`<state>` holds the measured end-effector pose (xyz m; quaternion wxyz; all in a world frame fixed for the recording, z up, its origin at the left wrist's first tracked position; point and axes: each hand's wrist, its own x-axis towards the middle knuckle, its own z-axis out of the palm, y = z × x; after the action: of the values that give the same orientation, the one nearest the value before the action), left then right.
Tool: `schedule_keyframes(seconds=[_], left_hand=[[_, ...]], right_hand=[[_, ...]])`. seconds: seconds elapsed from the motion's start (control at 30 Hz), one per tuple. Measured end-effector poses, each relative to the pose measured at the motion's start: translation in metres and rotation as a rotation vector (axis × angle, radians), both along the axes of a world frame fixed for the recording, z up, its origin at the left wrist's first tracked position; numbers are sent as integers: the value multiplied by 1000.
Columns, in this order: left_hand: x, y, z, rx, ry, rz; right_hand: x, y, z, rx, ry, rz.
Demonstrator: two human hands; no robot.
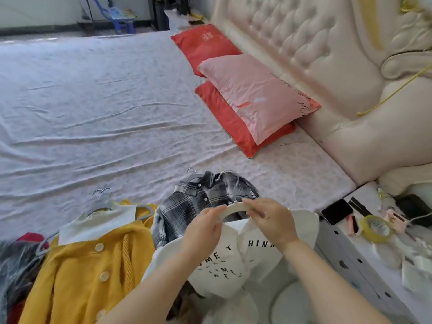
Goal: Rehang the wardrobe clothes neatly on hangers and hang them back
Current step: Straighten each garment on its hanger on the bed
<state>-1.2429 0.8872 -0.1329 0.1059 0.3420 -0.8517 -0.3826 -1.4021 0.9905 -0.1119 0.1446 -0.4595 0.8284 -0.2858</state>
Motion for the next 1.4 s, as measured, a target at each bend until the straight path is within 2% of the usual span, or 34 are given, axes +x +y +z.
schedule_keyframes(seconds=[0.27,0.57,0.77,1.0,1.23,1.4], left_hand=[[-54,-91,-31,29,-57,227],[-94,-175,-93,160,-209,433],[-96,-197,-129,230,-319,487],[-84,-195,-136,284,-395,543],[-63,-184,-111,290,-440,595],[-33,-163,-82,285,-469,670]], right_hand=[[-71,-125,-35,71,-69,220],[-114,-240,-110,236,-156,373],[-115,-287,-163,443,-154,468],[-104,-289,-181,625,-140,534],[-85,-267,-157,657,-139,600],[-73,-260,-132,679,-56,686]])
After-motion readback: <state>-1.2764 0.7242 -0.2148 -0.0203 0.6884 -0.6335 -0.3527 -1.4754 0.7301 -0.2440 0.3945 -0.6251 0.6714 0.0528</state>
